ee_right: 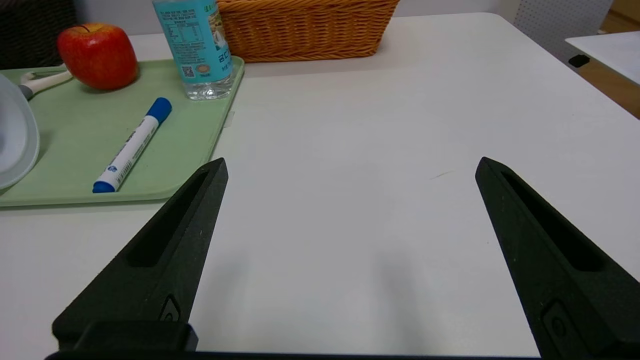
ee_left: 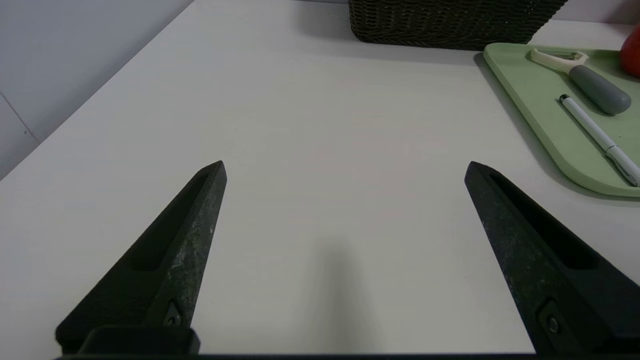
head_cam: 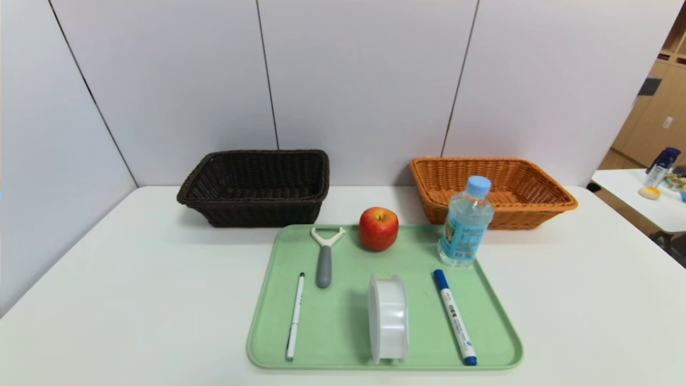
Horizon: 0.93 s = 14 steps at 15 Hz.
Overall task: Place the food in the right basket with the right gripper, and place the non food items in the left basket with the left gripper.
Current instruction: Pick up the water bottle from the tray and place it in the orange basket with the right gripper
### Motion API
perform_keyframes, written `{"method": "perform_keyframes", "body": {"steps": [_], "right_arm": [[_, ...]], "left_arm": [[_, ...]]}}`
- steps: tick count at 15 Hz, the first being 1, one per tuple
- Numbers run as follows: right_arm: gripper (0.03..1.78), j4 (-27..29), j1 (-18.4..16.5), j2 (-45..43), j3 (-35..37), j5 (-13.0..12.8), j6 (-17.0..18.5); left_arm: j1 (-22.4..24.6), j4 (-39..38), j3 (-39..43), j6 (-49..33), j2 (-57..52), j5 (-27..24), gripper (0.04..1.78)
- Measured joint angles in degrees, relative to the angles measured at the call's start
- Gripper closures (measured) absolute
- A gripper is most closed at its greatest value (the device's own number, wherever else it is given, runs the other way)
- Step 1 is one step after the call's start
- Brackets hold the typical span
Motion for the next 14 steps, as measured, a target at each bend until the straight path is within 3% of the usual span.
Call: {"method": "perform_keyframes", "body": {"steps": [3,6,9,14], "right_arm": [[0.1,0.6,-0.05,0.02,-0.82,0.3,-2.12],[0.1,4.84,-0.02,3.17,-9.56,3.35,-5.33],[0.1,8.31,-0.02,13.8,-21.91,6.27,-3.43],[0.1,11.09,0.18,38.42,-44.9,7.81,1.55]], "left_arm": [[-0.01,0.96,-2.83,1.35,0.26,-0.48,0.13],[-0.01,4.11,-11.92,1.88,5.85,-2.85,0.13],[-0.01,5.29,-22.89,1.77,18.35,-5.56,0.13],[-0.04,5.89,-38.95,1.13,41.25,-6.88,0.13]]}}
